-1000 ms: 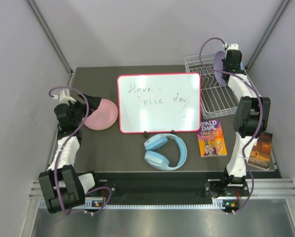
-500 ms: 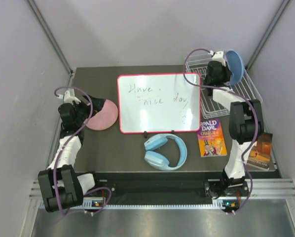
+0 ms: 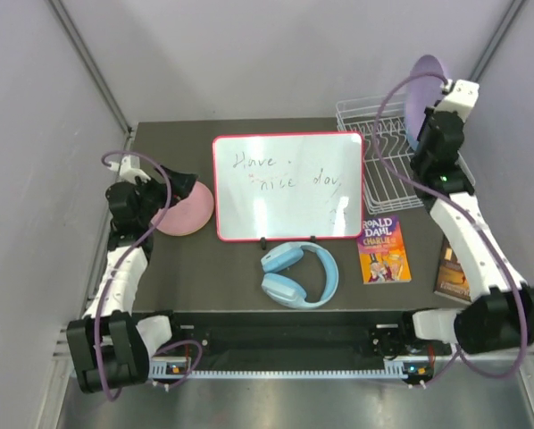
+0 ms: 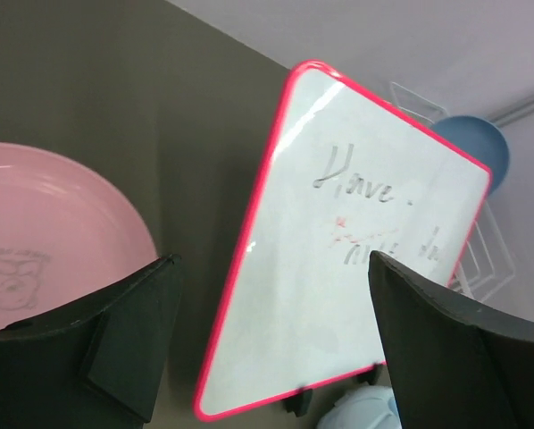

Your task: Unload the plates from the dish rack

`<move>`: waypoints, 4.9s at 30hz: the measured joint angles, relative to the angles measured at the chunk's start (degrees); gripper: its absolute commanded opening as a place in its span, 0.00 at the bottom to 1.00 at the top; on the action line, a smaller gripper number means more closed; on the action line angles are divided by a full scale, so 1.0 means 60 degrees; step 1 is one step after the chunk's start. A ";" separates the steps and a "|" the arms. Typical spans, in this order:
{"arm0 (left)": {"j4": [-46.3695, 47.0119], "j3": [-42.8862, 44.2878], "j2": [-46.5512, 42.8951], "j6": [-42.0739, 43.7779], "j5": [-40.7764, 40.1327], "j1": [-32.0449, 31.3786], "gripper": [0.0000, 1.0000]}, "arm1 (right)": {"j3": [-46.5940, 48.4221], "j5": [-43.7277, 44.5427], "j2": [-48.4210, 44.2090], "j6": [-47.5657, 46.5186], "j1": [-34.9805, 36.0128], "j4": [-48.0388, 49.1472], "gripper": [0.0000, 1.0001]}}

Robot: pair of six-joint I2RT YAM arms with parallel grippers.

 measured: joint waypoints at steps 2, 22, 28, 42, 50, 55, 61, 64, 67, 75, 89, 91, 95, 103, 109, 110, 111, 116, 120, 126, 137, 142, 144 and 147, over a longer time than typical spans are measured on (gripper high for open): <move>0.0135 0.0087 -0.0036 -0.0117 0.0306 -0.0255 0.89 | -0.0335 -0.1453 -0.1035 0.1042 0.0011 -0.0892 0.00; 0.1304 0.1049 0.1475 -0.0262 -0.0393 -0.5147 0.84 | -0.4703 -0.7705 -0.3650 0.6925 0.3519 -0.1002 0.00; 0.1530 0.1158 0.1872 -0.0186 -0.0911 -0.5818 0.24 | -0.4750 -0.7701 -0.3268 0.7369 0.4368 -0.0262 0.00; 0.0131 0.1428 0.0732 0.1304 -0.3111 -0.6175 0.00 | -0.4932 -0.6940 -0.3388 0.7318 0.4503 -0.0594 0.60; -0.2095 0.2426 -0.0871 0.2135 -0.5056 -0.2947 0.00 | -0.4838 -0.6339 -0.4422 0.6543 0.3789 -0.1596 0.62; -0.2426 0.2328 -0.1213 0.2120 -0.5187 -0.0259 0.00 | -0.4750 -0.6346 -0.4572 0.6164 0.3144 -0.2098 0.62; -0.2306 0.1268 -0.0616 0.1800 -0.4728 0.0838 0.00 | -0.4721 -0.6623 -0.4572 0.5843 0.2601 -0.2408 0.62; -0.2288 0.0659 -0.0182 0.1581 -0.4368 0.0940 0.00 | -0.4717 -0.6761 -0.4550 0.5727 0.2324 -0.2459 0.62; -0.2259 0.0244 0.0237 0.1450 -0.4116 0.0947 0.00 | -0.4615 -0.6914 -0.4404 0.5599 0.1993 -0.2521 0.62; -0.1891 -0.0361 0.0707 0.1275 -0.3891 0.0965 0.00 | -0.3756 -0.7493 -0.3687 0.5169 0.0973 -0.2590 0.63; -0.1213 -0.0597 0.1657 0.0936 -0.3282 0.0984 0.54 | -0.2004 -0.6805 -0.2237 0.4109 -0.0630 -0.2390 0.64; -0.1133 -0.0601 0.1745 0.0852 -0.3180 0.0984 0.64 | -0.1840 -0.6634 -0.1996 0.3974 -0.0831 -0.2364 0.64; -0.1158 -0.0601 0.1800 0.0776 -0.3242 0.0984 0.99 | -0.1191 -0.6320 -0.1133 0.3756 -0.1355 -0.2288 0.66; -0.2076 -0.0248 0.1585 0.0809 -0.4153 0.0984 0.99 | 0.0295 -0.5941 0.0765 0.3373 -0.2284 -0.2302 0.66; -0.2317 0.0029 0.0954 0.0561 -0.3774 0.0994 0.99 | 0.2047 -0.5315 0.2652 0.2517 -0.2561 -0.2346 0.65; -0.2295 0.0051 0.0849 0.0477 -0.3581 0.0991 0.99 | 0.2361 -0.5227 0.2998 0.2379 -0.2572 -0.2306 0.64; -0.2211 0.0069 0.0725 0.0331 -0.3271 0.0987 0.99 | 0.2769 -0.5082 0.3439 0.2204 -0.2572 -0.2306 0.63; -0.1315 0.0080 0.0455 -0.0328 -0.1566 0.0776 0.99 | 0.4422 -0.4488 0.5533 0.1279 -0.2572 -0.2269 0.51; -0.0266 0.0080 0.0455 -0.0667 -0.0368 0.0455 0.99 | 0.5774 -0.4098 0.7151 0.0342 -0.2568 -0.2382 0.45; 0.0688 0.0284 0.0991 -0.0761 0.0645 0.0189 0.99 | 0.6838 -0.3217 0.8320 -0.1151 -0.2546 -0.2342 0.13; 0.0736 0.0299 0.1417 -0.0674 0.0790 0.0182 0.99 | 0.6364 -0.2335 0.8320 -0.2619 -0.2142 -0.1483 0.00; 0.0703 0.0299 0.1421 -0.0579 0.0780 0.0182 0.99 | 0.4663 -0.0346 0.8040 -0.3606 -0.1366 0.1151 0.00; 0.0659 0.0306 0.1421 -0.0477 0.0750 0.0171 0.99 | 0.4244 0.0368 0.8018 -0.4036 -0.1151 0.2095 0.00; 0.0583 0.0313 0.1421 -0.0393 0.0732 0.0164 0.99 | 0.3446 0.1228 0.7770 -0.4579 -0.0885 0.3450 0.00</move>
